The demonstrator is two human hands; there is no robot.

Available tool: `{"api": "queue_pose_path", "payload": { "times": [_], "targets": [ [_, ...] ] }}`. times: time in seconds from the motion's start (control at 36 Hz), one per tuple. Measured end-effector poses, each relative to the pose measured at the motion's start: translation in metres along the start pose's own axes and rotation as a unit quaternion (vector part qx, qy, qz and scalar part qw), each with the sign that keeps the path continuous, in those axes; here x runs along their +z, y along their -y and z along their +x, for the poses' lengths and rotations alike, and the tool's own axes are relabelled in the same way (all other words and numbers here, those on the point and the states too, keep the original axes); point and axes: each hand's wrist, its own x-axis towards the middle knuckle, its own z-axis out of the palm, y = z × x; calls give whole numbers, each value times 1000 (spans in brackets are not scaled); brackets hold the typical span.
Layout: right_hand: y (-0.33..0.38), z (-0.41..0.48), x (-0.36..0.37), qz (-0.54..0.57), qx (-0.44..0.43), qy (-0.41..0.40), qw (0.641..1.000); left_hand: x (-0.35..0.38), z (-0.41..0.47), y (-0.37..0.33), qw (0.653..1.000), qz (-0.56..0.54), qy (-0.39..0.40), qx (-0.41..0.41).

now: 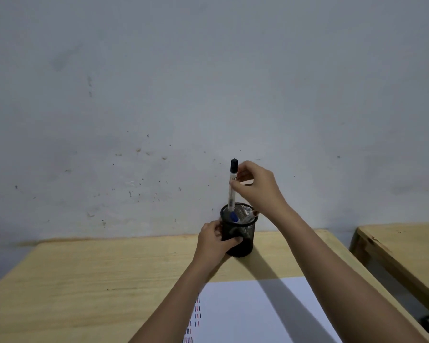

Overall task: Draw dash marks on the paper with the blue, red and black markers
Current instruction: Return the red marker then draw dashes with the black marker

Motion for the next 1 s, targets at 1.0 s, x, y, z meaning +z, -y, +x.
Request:
{"api": "queue_pose_path", "payload": {
  "times": [1.0],
  "targets": [
    [46, -149, -30, 24, -16, 46, 998, -85, -147, -103, 982, -107, -61, 146]
  ]
}}
